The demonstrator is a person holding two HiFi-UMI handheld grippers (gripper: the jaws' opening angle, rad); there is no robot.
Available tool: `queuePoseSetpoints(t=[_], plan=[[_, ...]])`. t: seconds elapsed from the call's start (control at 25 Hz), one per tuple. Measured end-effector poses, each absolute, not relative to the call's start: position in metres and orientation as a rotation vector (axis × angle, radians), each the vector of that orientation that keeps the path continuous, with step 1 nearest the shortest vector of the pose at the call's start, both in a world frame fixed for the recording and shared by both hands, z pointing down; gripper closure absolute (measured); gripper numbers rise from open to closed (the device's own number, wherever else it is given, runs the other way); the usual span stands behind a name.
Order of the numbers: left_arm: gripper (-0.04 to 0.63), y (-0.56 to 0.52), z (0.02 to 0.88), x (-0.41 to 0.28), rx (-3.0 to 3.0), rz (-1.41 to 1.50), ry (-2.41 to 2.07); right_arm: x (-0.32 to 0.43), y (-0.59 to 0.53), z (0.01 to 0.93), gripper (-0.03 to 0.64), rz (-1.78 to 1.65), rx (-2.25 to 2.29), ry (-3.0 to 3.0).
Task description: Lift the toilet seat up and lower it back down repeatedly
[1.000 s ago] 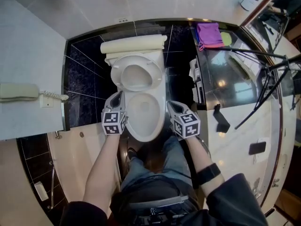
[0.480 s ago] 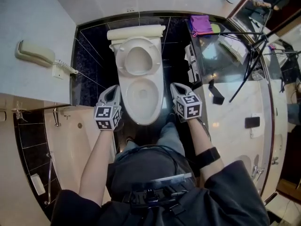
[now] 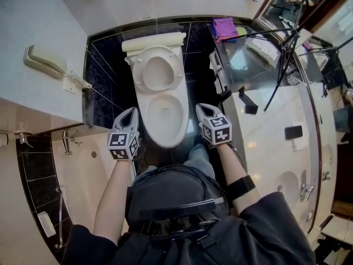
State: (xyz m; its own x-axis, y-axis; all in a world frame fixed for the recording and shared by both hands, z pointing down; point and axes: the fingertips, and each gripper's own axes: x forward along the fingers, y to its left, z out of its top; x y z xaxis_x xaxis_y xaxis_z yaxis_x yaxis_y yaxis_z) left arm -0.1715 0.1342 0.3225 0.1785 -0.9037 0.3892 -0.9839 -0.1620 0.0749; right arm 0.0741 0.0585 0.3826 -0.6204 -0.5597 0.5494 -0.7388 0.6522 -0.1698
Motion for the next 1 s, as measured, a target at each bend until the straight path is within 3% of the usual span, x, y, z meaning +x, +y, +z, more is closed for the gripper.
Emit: queuePoseSetpoints(t=[0.48, 0.76, 1.0], plan=[[0.598, 0.139, 0.326, -0.16, 2.177, 0.352, -1.788, 0.087, 0.074, 0.393, 0.598, 0.55, 1.027, -2.395], [0.598, 0.135, 0.33, -0.16, 2.145, 0.358, -1.799, 0.087, 0.044, 0.391, 0.596, 0.364, 1.021, -2.31], [0.598, 0.121, 0.338, -0.168, 2.074, 0.351, -1.85, 0.058, -0.01, 0.386, 0.499, 0.125, 0.874, -2.286]])
